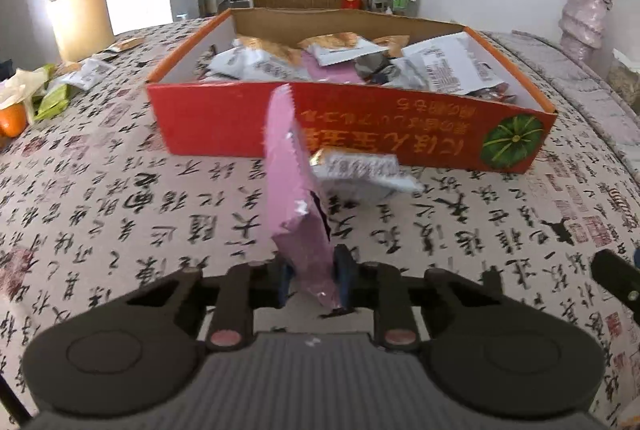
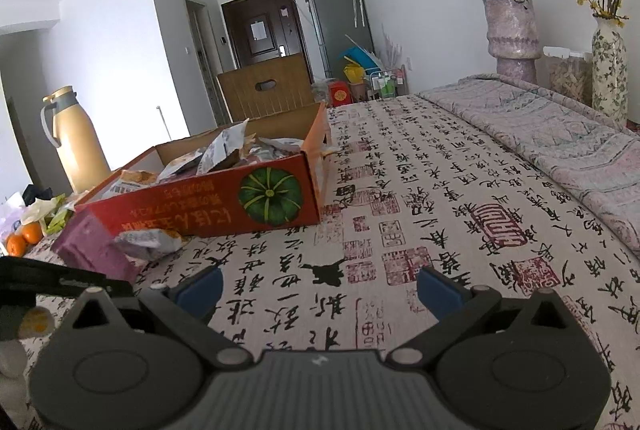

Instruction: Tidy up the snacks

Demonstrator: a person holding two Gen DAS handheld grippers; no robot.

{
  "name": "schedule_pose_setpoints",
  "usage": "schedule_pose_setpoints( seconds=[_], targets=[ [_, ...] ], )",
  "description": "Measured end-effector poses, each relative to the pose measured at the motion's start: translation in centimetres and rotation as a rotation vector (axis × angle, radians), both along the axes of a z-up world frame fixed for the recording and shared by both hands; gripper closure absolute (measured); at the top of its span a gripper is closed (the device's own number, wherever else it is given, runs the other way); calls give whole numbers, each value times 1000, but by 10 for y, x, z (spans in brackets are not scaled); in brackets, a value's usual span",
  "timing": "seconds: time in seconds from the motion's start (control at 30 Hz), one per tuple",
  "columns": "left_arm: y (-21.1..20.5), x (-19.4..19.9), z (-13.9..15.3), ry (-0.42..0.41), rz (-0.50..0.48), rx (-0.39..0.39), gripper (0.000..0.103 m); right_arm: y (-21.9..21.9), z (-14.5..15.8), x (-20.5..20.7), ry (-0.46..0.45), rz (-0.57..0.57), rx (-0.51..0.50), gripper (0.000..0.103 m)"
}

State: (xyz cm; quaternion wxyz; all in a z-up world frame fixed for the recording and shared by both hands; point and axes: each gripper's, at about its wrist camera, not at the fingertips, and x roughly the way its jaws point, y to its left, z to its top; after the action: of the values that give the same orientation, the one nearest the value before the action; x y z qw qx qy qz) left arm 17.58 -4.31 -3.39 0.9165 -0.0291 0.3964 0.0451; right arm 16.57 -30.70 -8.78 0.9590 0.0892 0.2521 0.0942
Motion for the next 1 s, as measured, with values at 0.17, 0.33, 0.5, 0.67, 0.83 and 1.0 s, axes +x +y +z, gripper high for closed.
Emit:
schedule_pose_setpoints(
  seconds=[0.17, 0.33, 0.5, 0.67, 0.83, 1.0],
  targets=[
    [13, -11, 2, -15, 4, -24, 81, 5, 4, -12, -11, 4, -17, 0],
    [28, -25, 4, -45, 10, -43, 84, 12, 9, -22, -15, 11, -34, 0],
    [40, -34, 9, -73, 17, -54, 84, 22, 12, -27, -10, 37, -51, 0],
    [51, -35, 13, -104, 27, -58, 84, 39, 17, -18, -16, 72, -66, 0],
    [61, -33, 16, -117, 46, -64, 84, 56, 22, -7, -27, 118, -68, 0],
    [69, -32, 15, -120, 52, -76, 84, 66, 20, 4, -9, 136, -71, 0]
  ],
)
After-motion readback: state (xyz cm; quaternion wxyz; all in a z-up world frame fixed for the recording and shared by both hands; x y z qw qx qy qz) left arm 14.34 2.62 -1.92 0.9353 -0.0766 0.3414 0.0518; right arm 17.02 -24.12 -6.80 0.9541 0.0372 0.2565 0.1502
